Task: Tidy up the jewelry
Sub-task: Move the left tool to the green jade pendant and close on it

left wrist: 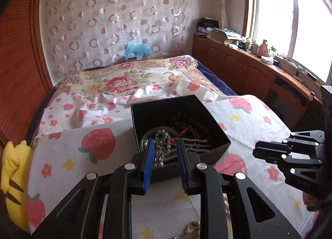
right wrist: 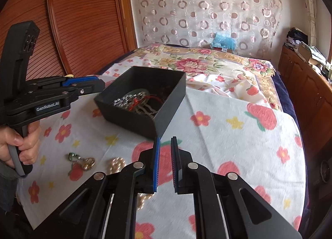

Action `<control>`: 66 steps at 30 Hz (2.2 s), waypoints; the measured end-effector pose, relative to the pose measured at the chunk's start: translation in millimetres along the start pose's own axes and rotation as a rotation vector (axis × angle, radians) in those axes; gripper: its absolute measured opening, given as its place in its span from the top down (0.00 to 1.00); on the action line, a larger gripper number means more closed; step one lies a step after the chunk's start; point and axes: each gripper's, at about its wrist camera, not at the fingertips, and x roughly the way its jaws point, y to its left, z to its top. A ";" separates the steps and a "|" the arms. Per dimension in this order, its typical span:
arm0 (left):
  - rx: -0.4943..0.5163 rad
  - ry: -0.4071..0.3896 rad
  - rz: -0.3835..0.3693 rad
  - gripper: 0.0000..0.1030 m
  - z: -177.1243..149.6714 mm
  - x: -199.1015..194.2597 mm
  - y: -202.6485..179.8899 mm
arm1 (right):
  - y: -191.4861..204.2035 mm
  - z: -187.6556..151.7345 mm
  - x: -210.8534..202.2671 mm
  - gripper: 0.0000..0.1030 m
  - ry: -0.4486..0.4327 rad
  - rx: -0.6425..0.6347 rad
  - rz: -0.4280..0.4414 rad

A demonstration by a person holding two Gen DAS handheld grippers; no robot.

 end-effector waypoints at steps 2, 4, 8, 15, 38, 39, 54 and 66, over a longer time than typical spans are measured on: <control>0.006 0.004 -0.009 0.80 -7.9 -6.4 0.9 | 3.5 -5.3 -1.4 0.88 0.004 -0.002 0.006; 0.008 0.012 -0.017 0.80 -17.1 -11.9 1.9 | 7.3 -10.1 -1.9 0.88 0.010 -0.010 0.001; 0.002 0.033 -0.036 0.80 -41.8 -21.5 4.8 | 9.7 -22.3 -3.0 0.80 0.023 -0.008 0.002; 0.010 0.076 -0.036 0.70 -73.0 -23.3 9.0 | 4.7 -38.7 -2.1 0.79 0.053 0.017 0.004; -0.041 0.106 -0.051 0.62 -112.2 -52.9 22.4 | 8.9 -45.5 25.3 0.79 0.117 -0.014 -0.015; -0.041 0.110 -0.049 0.62 -113.4 -53.3 22.7 | 10.1 -45.8 25.2 0.79 0.116 -0.019 -0.021; -0.005 0.155 -0.064 0.62 -105.2 -29.3 7.5 | 17.8 -47.1 26.8 0.71 0.120 -0.058 -0.037; -0.007 0.182 -0.103 0.90 -100.8 -17.4 6.8 | 21.8 -46.9 27.1 0.71 0.121 -0.068 -0.048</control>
